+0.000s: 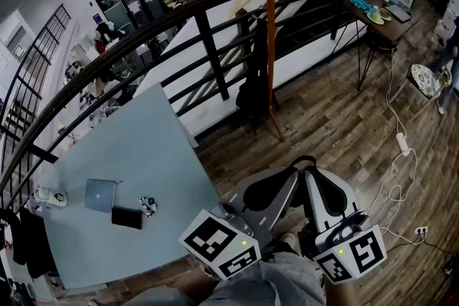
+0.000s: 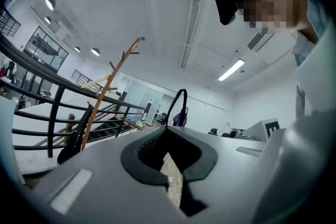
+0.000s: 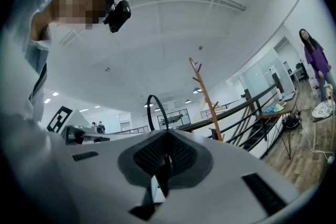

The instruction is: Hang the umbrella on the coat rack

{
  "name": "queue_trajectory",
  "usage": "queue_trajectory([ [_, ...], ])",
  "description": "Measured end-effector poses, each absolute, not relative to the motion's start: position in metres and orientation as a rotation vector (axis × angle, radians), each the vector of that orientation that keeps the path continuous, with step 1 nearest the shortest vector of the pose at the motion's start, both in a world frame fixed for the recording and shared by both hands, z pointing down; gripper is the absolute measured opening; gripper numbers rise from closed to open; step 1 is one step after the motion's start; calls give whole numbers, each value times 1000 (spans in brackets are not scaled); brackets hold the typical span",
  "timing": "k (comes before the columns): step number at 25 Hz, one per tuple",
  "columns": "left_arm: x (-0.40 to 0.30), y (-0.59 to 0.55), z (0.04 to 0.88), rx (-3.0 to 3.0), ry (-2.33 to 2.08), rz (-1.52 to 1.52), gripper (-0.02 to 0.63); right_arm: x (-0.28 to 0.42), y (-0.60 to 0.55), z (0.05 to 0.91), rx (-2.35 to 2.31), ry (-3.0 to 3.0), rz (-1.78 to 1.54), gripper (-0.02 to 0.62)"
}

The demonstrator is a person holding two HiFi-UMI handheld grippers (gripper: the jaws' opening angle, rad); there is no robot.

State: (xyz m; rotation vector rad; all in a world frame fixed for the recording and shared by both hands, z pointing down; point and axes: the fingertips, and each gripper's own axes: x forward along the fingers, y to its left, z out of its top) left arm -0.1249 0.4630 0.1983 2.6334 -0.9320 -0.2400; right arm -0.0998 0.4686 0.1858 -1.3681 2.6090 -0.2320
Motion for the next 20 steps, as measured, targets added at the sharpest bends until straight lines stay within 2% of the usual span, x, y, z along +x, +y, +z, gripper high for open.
queue_trajectory([
  [20,-132,456,206,2682,-853,-213,5,-107,461,193,-1472,2544,-235,0],
])
